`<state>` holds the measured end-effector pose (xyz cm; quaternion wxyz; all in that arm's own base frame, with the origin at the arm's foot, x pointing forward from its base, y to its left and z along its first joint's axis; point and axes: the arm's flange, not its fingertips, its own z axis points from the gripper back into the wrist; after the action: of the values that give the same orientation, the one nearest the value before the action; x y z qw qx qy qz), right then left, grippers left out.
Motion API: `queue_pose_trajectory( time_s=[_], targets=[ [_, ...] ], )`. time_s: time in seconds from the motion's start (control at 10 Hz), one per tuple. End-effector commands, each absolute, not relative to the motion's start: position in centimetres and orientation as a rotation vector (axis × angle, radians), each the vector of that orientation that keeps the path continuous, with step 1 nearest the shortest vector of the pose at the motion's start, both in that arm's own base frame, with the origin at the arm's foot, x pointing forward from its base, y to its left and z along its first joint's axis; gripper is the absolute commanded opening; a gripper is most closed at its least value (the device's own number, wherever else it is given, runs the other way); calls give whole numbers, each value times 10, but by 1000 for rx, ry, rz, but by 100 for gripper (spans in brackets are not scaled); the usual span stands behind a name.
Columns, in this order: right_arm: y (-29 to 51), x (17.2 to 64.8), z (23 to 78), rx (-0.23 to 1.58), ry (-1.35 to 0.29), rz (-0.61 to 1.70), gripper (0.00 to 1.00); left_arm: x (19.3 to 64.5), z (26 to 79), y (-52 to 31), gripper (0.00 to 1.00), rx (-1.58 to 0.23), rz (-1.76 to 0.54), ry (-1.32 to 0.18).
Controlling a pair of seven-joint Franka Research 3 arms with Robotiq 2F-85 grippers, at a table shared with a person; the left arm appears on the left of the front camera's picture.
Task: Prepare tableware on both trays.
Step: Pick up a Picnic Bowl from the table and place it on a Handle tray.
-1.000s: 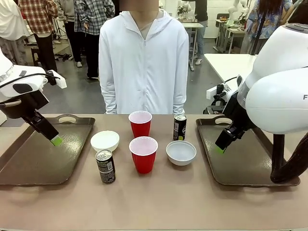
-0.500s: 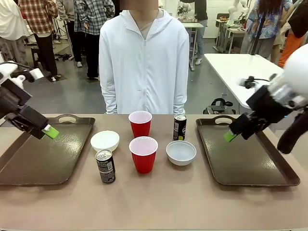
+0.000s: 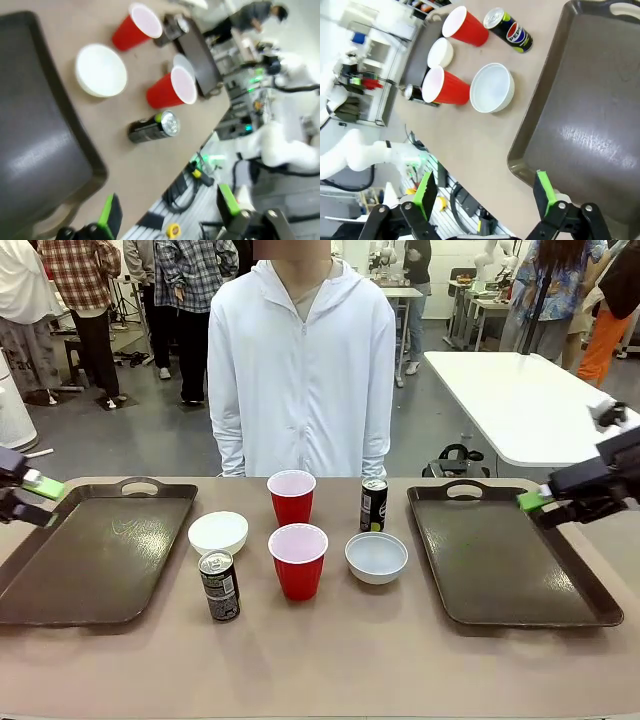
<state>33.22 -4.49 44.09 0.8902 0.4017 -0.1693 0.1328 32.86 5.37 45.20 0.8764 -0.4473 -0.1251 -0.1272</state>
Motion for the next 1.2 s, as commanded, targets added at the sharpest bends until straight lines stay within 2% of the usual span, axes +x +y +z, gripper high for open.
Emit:
queue_pose_trajectory(
  time_s=[0.0,0.5,1.1],
  targets=[
    [-71,319,424,926,-377,257,100,332,436,93,100,-984,-199,-301],
    [-115,287,422,975,-394,198,100,305,429,146,100,-999,-118,-362],
    [-126,278,424,965,-375,196,100,296,444,132,100,-953,-131,-368]
  ],
)
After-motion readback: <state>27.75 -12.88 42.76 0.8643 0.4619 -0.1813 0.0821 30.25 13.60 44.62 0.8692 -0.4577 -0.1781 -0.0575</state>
